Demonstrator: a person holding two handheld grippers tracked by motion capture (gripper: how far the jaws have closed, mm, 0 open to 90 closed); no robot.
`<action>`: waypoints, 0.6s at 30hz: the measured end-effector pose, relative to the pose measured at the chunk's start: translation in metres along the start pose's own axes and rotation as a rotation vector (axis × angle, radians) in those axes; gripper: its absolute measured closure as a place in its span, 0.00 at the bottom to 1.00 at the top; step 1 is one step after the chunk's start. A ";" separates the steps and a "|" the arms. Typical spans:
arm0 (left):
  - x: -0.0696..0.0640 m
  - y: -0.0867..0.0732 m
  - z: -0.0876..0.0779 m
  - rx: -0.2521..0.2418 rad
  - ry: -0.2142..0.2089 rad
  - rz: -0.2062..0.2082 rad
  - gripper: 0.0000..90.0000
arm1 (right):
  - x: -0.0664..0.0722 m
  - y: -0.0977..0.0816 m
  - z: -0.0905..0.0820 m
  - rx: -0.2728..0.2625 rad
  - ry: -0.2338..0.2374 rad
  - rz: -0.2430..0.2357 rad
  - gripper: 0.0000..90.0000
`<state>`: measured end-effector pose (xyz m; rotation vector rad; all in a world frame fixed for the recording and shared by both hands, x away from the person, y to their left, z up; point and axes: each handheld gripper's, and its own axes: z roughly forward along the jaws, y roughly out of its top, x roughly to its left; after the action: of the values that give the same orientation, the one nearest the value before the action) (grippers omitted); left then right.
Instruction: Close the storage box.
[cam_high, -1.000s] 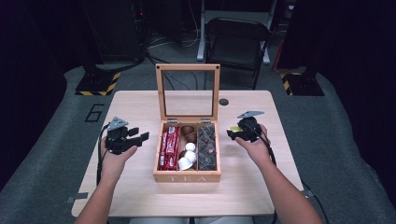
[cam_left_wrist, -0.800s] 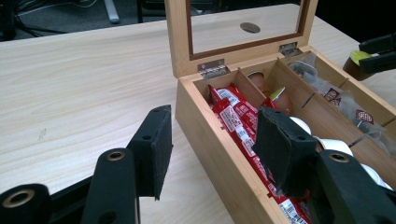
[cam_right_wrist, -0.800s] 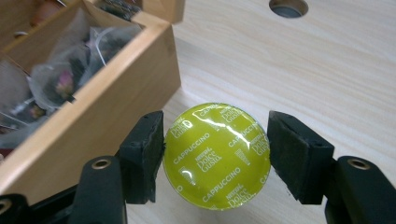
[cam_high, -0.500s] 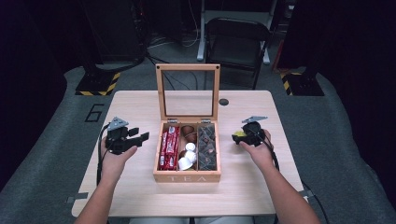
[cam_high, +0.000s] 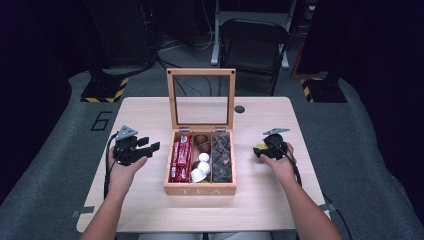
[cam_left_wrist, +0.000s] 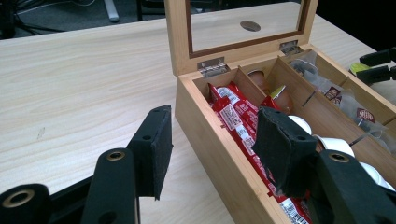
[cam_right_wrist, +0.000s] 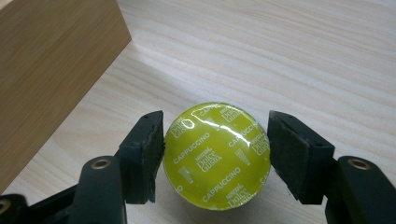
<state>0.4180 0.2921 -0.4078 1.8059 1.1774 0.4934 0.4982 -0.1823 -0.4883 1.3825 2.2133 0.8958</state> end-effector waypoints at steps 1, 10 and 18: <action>0.000 0.000 0.000 0.001 0.000 0.000 0.51 | 0.000 0.000 0.000 0.000 0.003 0.007 0.41; 0.000 0.000 0.000 0.001 0.000 0.002 0.51 | 0.000 0.000 0.000 0.000 -0.005 0.000 0.41; 0.000 0.000 0.000 0.002 -0.001 0.001 0.51 | 0.000 0.002 0.001 0.001 -0.005 0.000 0.39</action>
<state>0.4181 0.2922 -0.4080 1.8085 1.1764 0.4919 0.5000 -0.1816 -0.4873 1.3832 2.2109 0.8903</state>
